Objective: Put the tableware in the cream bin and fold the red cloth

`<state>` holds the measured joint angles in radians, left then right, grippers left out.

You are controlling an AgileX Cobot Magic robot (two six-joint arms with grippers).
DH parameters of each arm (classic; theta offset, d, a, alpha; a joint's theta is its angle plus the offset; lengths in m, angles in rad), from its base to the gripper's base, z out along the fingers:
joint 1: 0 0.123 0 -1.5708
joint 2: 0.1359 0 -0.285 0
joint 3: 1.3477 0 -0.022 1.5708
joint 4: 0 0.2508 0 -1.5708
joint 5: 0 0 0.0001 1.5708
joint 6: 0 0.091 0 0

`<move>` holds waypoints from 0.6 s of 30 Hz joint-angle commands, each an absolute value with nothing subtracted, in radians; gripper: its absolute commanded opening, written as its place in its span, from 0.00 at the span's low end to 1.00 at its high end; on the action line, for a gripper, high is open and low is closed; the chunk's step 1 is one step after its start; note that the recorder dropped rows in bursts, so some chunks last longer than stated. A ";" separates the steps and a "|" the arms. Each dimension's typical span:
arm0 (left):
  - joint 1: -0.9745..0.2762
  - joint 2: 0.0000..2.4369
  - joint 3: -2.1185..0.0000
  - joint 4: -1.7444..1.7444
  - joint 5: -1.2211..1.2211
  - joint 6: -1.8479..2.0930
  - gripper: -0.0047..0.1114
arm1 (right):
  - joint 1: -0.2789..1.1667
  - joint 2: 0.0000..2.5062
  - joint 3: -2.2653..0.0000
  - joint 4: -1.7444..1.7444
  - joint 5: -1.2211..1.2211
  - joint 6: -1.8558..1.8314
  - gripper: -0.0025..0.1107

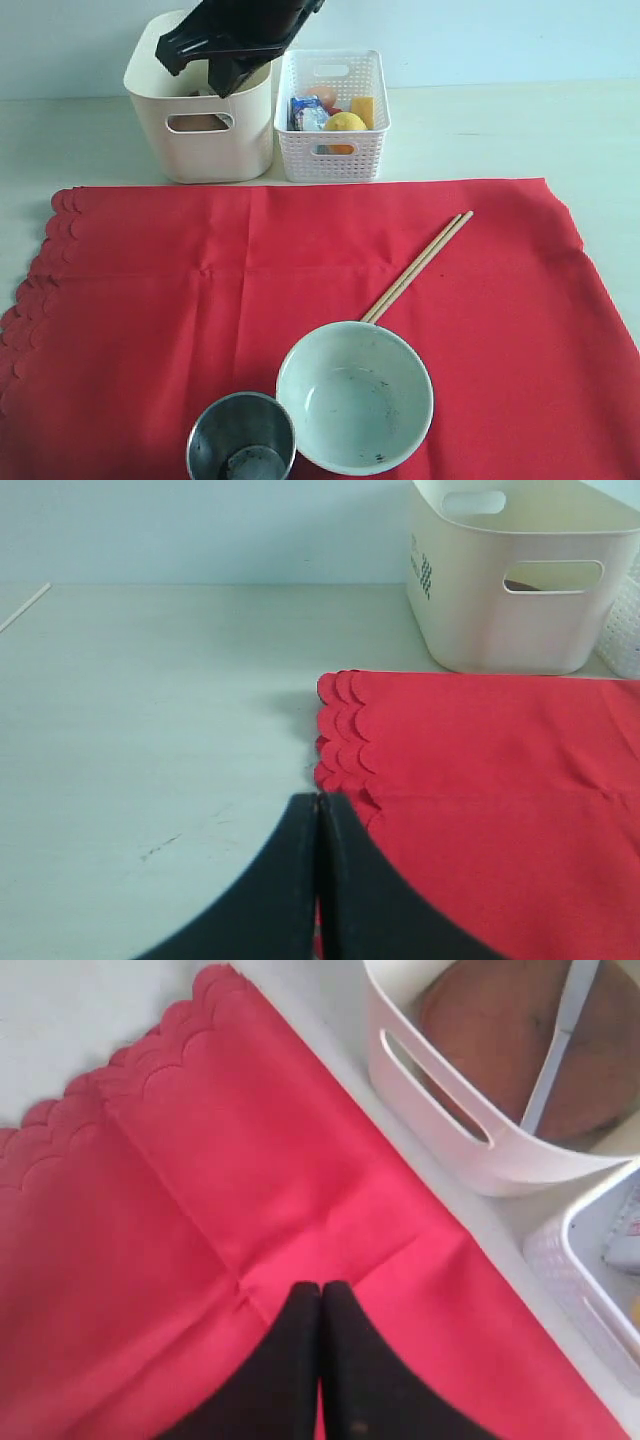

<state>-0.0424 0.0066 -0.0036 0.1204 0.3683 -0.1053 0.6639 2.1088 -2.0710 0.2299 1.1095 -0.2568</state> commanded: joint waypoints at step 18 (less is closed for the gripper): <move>-0.039 0.000 0.000 0.120 0.363 -0.108 0.04 | 0.659 1.510 -1.423 0.101 0.849 -0.262 0.02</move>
<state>-0.0424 0.0066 -0.0036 0.1204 0.3683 -0.1053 0.6640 1.6000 -1.4969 0.1315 0.8863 -0.2530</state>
